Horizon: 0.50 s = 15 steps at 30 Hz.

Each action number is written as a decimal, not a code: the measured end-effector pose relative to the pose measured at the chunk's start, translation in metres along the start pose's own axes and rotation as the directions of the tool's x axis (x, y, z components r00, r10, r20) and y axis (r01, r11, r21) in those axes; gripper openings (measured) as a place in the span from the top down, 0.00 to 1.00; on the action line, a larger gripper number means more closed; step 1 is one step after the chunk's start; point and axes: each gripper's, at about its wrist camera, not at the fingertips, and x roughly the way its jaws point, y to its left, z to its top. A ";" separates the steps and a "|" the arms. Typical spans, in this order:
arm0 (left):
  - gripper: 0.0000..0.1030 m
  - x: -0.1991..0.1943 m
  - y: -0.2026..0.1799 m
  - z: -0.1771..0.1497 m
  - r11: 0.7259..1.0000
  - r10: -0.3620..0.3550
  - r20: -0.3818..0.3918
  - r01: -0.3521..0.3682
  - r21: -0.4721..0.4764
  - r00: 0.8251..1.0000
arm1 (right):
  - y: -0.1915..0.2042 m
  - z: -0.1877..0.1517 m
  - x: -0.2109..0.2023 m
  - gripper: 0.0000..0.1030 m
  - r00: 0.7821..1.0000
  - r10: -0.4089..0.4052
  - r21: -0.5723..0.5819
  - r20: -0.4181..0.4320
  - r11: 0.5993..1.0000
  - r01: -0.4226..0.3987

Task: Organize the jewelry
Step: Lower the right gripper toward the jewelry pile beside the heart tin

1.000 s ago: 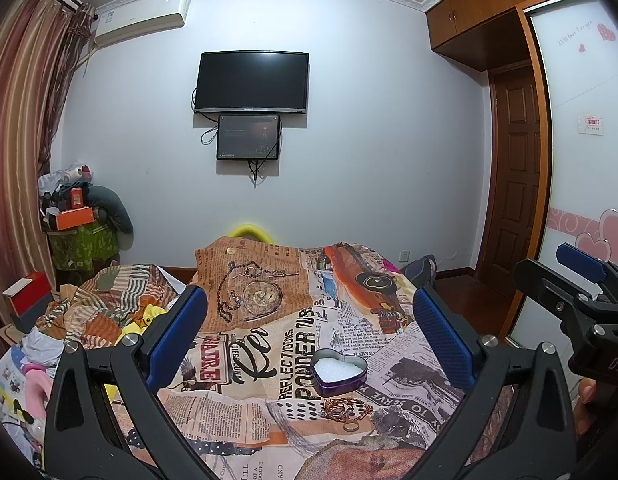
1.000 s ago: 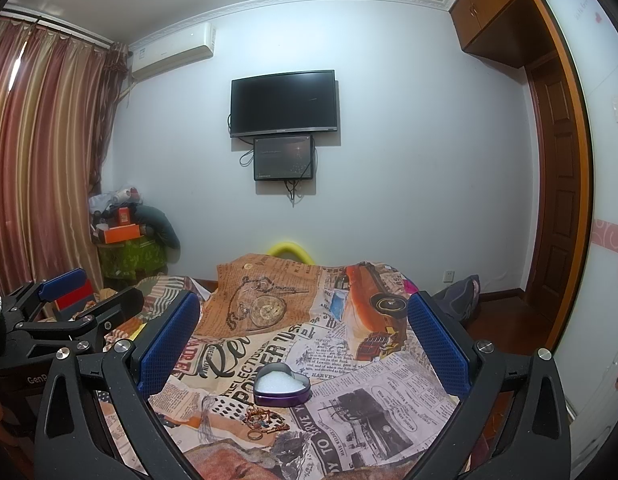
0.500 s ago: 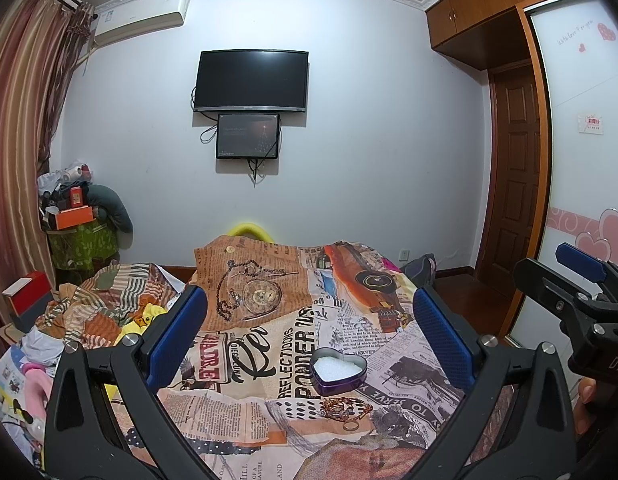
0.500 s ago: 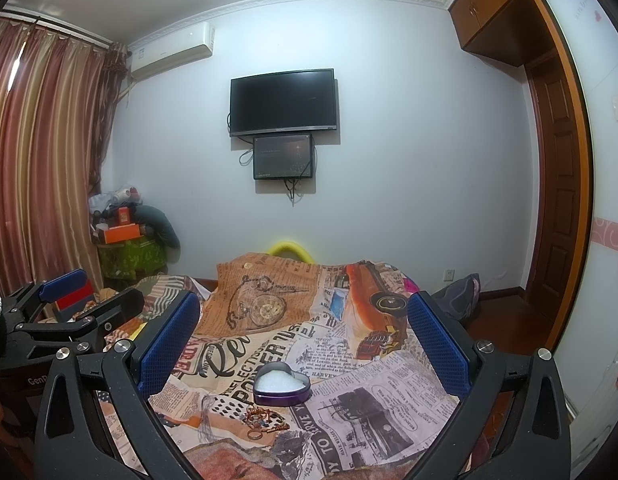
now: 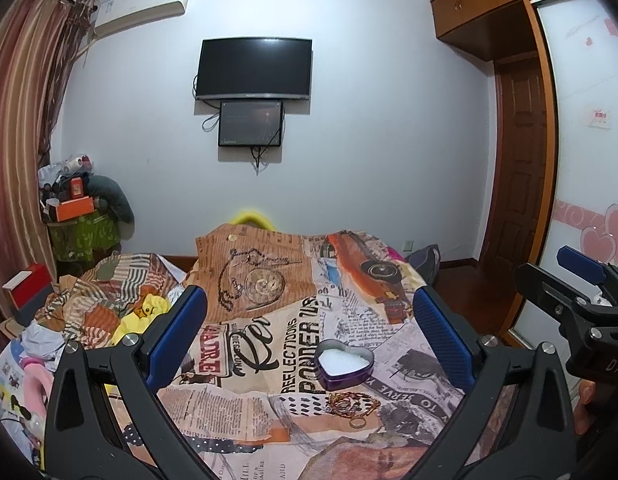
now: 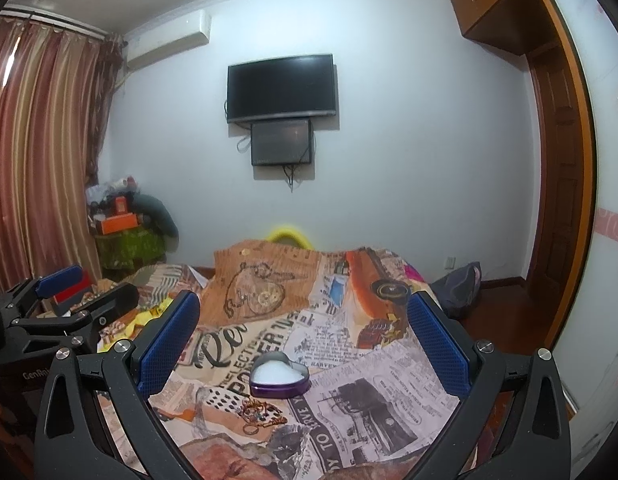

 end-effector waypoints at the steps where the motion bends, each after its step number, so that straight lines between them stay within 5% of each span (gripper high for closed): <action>1: 0.00 0.005 0.001 0.000 1.000 0.005 -0.011 -0.005 0.000 1.000 | 0.000 -0.003 0.005 0.00 1.000 -0.004 -0.001 -0.015 1.000 0.004; 9: 0.00 0.062 0.021 -0.024 0.999 0.051 -0.180 -0.052 -0.004 0.982 | -0.013 -0.030 0.045 0.00 0.986 -0.030 -0.002 -0.165 1.000 0.030; 15: 0.00 0.103 0.033 -0.055 0.999 0.036 -0.326 -0.038 0.000 0.945 | -0.023 -0.054 0.078 0.00 0.954 -0.020 0.006 -0.298 1.000 0.023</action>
